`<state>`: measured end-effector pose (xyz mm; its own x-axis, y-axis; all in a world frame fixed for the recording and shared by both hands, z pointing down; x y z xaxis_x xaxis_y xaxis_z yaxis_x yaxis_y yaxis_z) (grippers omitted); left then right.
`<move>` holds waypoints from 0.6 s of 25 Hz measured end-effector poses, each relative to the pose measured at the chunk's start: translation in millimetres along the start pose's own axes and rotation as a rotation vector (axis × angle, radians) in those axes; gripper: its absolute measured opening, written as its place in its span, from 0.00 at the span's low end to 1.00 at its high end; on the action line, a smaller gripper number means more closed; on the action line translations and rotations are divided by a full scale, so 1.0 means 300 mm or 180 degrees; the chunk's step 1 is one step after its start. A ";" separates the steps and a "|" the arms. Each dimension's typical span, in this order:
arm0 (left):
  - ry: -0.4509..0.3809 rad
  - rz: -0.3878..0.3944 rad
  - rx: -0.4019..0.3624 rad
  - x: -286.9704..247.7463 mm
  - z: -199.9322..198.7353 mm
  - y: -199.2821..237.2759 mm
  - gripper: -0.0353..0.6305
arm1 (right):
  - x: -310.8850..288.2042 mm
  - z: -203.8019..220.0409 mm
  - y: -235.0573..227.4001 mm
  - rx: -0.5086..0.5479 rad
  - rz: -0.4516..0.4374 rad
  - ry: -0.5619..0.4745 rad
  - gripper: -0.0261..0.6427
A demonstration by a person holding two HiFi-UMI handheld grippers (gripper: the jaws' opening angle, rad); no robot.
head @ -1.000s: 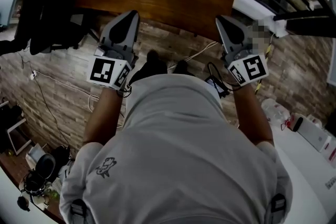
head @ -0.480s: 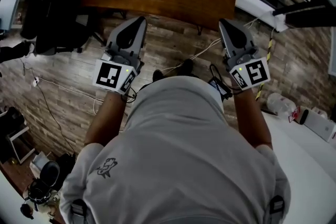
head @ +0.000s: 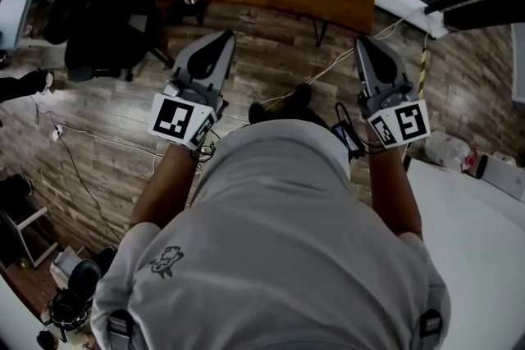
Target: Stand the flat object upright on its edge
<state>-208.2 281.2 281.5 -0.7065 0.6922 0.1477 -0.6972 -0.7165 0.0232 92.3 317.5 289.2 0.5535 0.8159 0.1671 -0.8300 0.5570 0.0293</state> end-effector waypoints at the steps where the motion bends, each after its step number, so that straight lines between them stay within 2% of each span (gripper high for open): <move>1: -0.0002 0.0024 0.0013 0.025 0.000 -0.002 0.07 | 0.017 -0.002 0.025 0.0001 0.0029 0.0007 0.09; 6: -0.0046 0.0062 0.0035 0.107 -0.014 -0.032 0.07 | 0.108 -0.026 0.107 0.0045 0.0084 0.0052 0.09; 15: -0.0153 -0.0003 -0.0088 0.135 -0.066 -0.219 0.07 | 0.282 -0.077 0.095 0.0094 -0.0035 0.0039 0.09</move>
<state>-193.5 358.2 266.4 -0.6996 0.6873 0.1952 -0.7014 -0.7128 -0.0039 117.0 406.1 281.3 0.5631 0.8118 0.1544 -0.8255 0.5612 0.0600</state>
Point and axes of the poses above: the fingertips, and each gripper's own axes: x backward along the fingers, y to its left, z out of its underside, the point moved 7 cm from there along x, backward along the fingers, and after that the axes turned 12 degrees about -y, right-handed, at the moved point
